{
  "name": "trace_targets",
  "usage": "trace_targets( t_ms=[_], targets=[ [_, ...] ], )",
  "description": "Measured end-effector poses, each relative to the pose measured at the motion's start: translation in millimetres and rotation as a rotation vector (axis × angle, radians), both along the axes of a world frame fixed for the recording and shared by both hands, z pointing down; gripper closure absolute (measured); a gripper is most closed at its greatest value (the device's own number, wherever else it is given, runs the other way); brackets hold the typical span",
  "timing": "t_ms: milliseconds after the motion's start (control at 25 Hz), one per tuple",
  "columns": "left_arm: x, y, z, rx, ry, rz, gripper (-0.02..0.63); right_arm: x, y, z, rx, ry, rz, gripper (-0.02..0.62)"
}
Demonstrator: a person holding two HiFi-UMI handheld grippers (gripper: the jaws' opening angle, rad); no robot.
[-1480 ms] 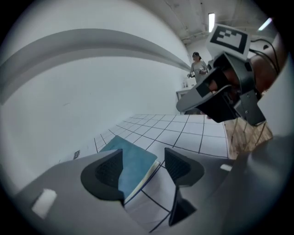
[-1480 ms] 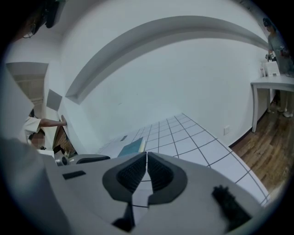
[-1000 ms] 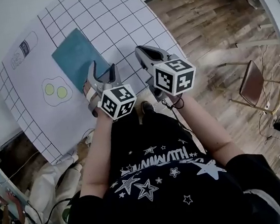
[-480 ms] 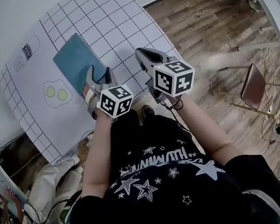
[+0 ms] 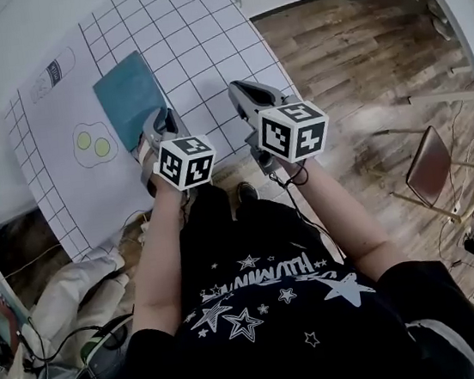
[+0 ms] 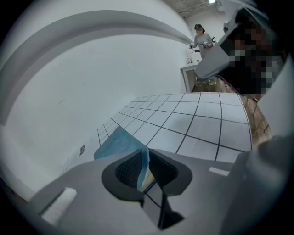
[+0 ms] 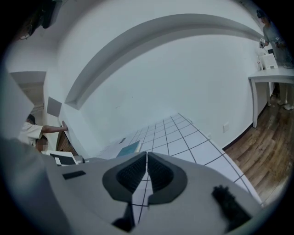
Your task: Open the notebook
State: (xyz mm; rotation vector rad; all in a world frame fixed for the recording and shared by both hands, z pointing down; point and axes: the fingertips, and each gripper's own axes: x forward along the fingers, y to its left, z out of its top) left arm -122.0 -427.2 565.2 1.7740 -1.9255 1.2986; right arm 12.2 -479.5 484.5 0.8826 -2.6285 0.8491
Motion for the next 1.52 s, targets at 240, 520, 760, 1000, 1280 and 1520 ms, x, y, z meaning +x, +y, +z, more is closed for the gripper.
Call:
trace_targets(
  t_ms=[240,520,760,1000,1280,1520],
  targets=[
    [-19,11,-48,0.142,0.118,-0.125,0.563,-24,14,0,0.007,-0.005,-0.087,0.578],
    [-67,47,-95,0.283,0.298,-0.239,0.565,-77,30,-12,0.031,-0.01,-0.154,0.578],
    [-119,89,-110,0.371,0.549,-0.335,0.563,-131,40,-27,0.058,0.007,-0.181,0.578],
    [-171,129,-88,0.364,0.701,-0.358,0.561,-198,72,-11,0.029,0.072,-0.245,0.578],
    [-203,159,-46,0.26,0.817,-0.326,0.54,-262,111,21,0.005,0.185,-0.33,0.578],
    [-220,175,-34,0.211,0.804,-0.266,0.555,-301,135,35,-0.001,0.235,-0.389,0.578]
  ],
)
